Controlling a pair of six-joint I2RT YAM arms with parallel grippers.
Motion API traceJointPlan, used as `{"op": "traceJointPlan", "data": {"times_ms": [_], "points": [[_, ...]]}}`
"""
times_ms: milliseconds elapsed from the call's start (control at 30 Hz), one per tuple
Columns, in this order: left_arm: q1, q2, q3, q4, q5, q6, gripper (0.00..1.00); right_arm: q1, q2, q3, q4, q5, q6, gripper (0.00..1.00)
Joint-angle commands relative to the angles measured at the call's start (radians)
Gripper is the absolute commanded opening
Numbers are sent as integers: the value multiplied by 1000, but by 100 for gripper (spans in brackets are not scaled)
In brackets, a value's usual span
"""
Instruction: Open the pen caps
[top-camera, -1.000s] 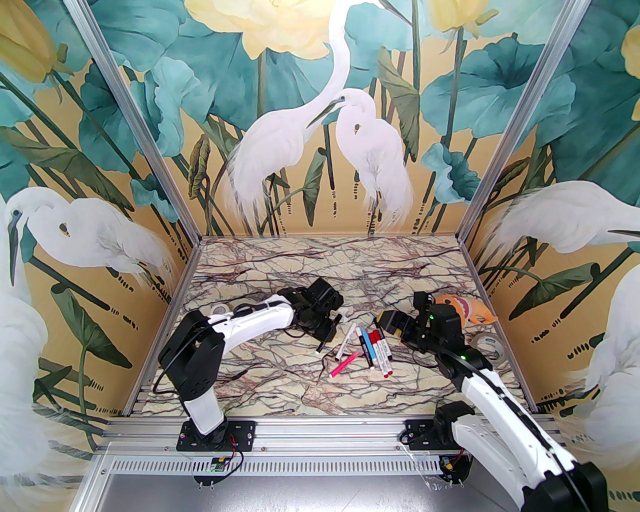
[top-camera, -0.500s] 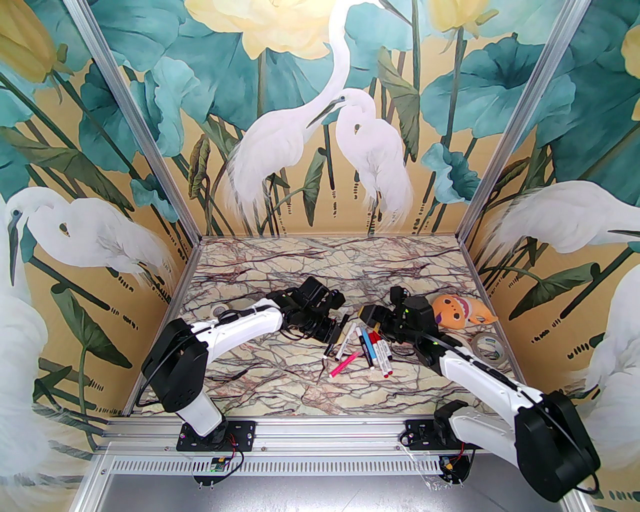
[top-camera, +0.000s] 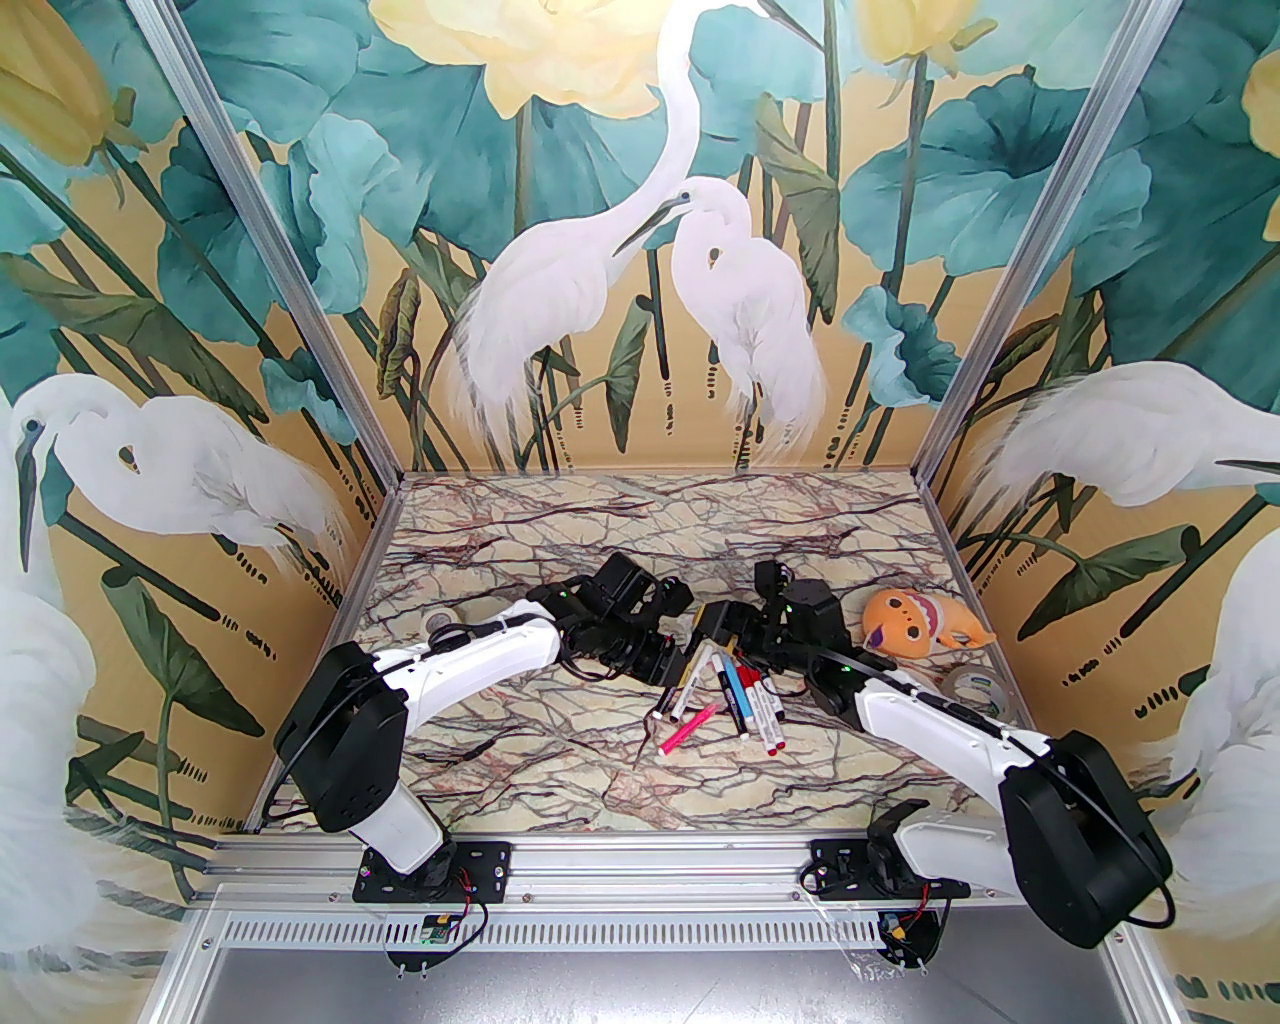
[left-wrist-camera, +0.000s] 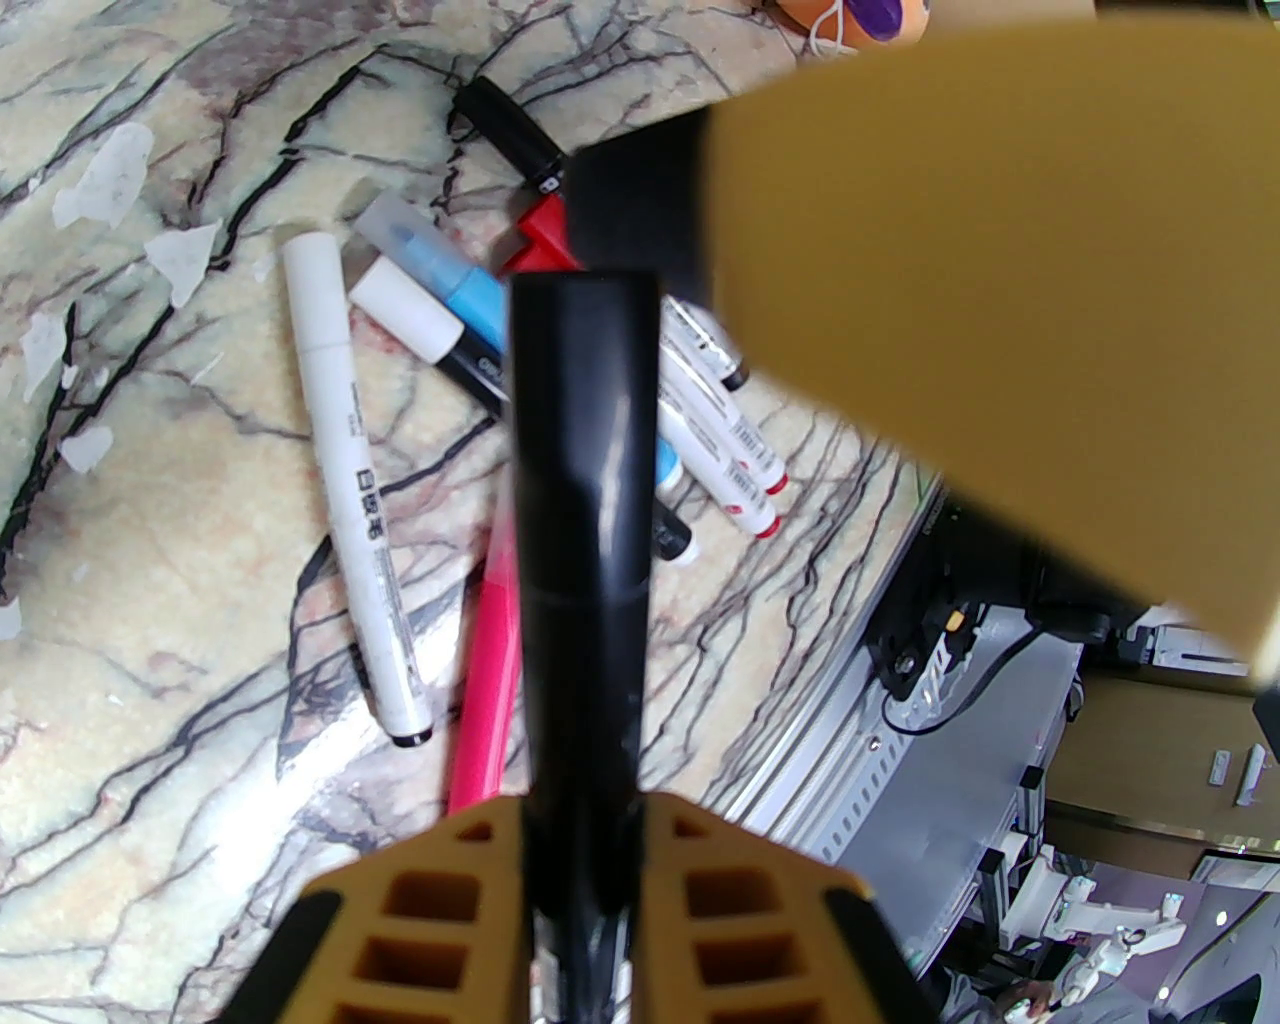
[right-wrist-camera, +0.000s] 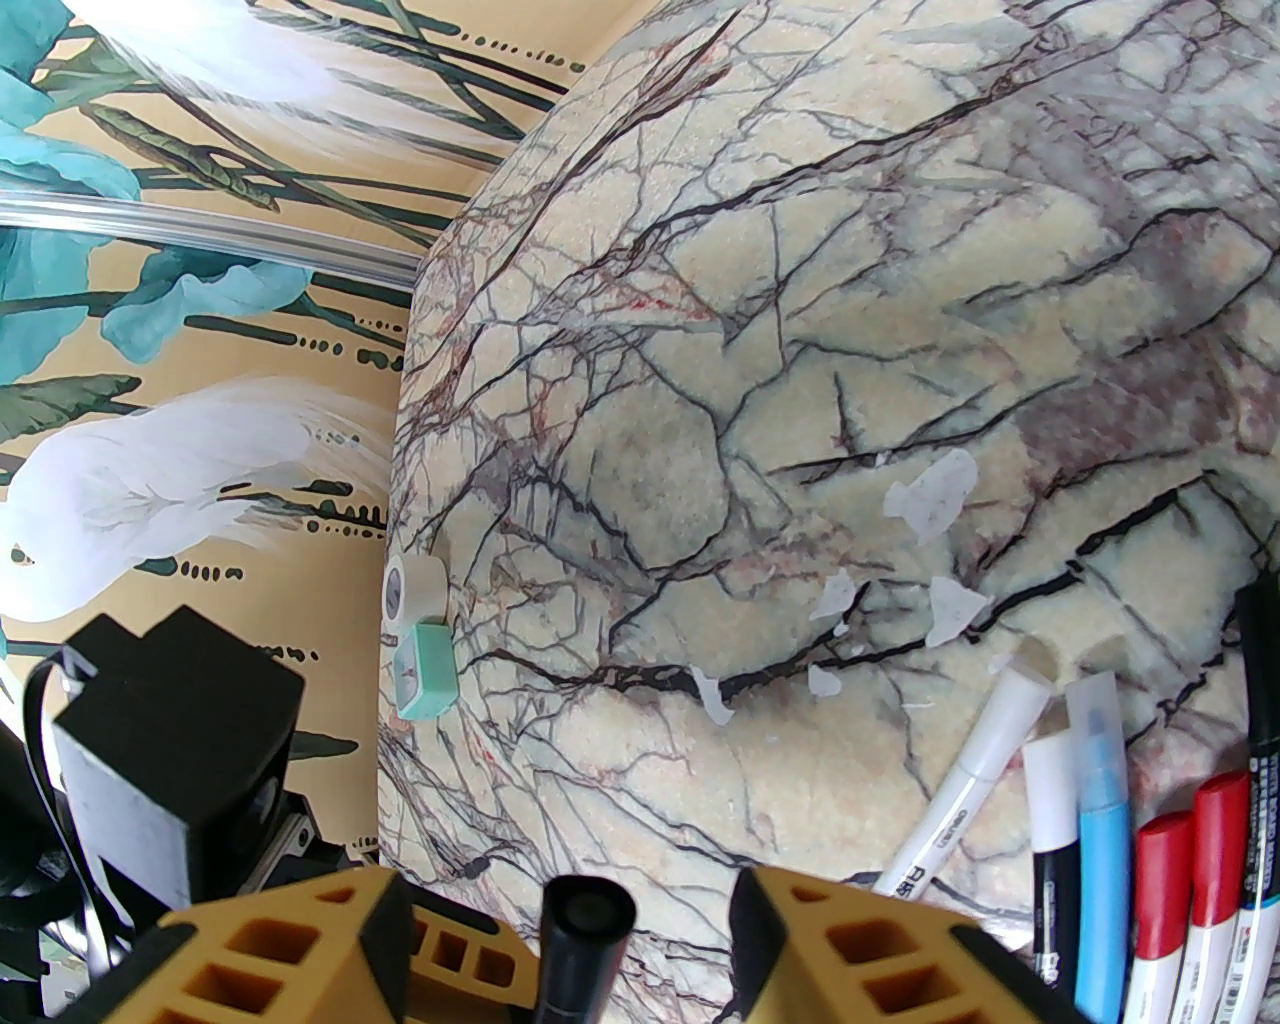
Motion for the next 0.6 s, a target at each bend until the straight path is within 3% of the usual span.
{"op": "traceJointPlan", "data": {"times_ms": [0, 300, 567], "points": [[2, -49, -8, 27, 34, -8, 19, 13, 25, 33, 34, -4, 8, 56], [1, -51, -13, 34, 38, -6, 19, 27, 76, 53, 81, -33, 28, 48], [1, -49, -13, 42, 37, -9, 19, 33, 82, 59, 83, -39, 30, 34]]}}
